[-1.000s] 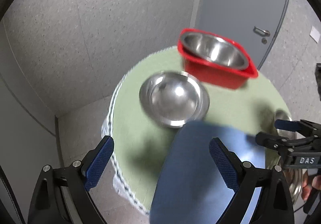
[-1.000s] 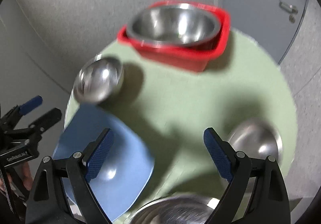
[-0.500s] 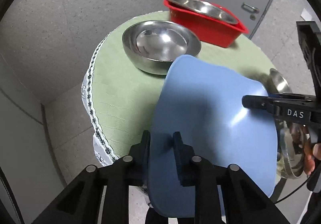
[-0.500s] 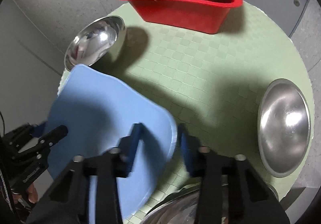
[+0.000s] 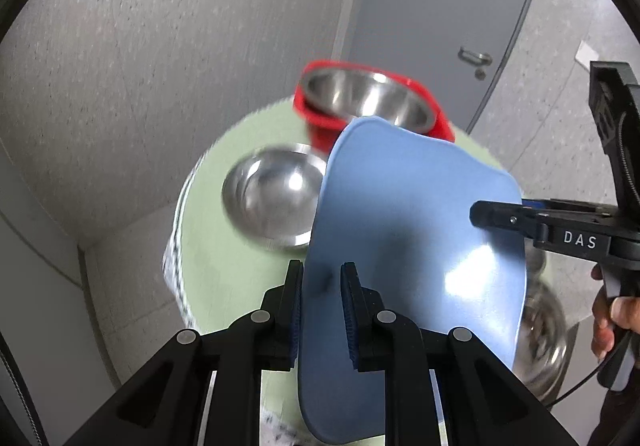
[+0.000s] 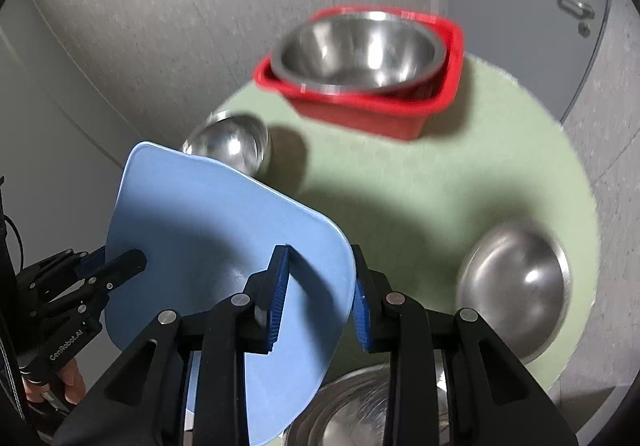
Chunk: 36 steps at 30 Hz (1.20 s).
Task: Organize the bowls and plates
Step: 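Lift the blue plate and lower it into the red basin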
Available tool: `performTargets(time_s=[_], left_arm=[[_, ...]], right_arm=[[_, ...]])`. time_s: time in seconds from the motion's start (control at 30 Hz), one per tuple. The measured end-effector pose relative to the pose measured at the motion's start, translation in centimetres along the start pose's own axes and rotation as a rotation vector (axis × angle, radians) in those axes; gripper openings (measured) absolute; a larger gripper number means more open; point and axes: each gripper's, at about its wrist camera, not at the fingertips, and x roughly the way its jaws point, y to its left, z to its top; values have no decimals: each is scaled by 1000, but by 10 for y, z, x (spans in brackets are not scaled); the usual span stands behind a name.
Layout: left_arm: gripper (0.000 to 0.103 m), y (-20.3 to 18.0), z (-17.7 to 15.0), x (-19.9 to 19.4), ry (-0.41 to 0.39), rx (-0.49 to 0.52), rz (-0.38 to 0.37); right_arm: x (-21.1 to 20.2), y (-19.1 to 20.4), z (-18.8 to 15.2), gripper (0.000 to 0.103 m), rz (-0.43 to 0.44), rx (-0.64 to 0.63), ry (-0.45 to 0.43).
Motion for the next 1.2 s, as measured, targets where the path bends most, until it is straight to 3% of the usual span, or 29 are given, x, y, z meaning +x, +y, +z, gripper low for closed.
performTargets(time_s=[0.37,0.53,0.8,1.2], left_arm=[[15,-20,92,36,-54,-11,-11],[15,-36,152,90,-49,4,22],[15,-44,213,183,2,-19,40],[15,-48,265,287,69,-41,94]], right_arm=[[-3,-44,82,29,7,32,-90],[11,-65,137,29,12,47,-104],[54,-112,196,29,38,75,-76],[120,-130,216,28,14,50,-35]])
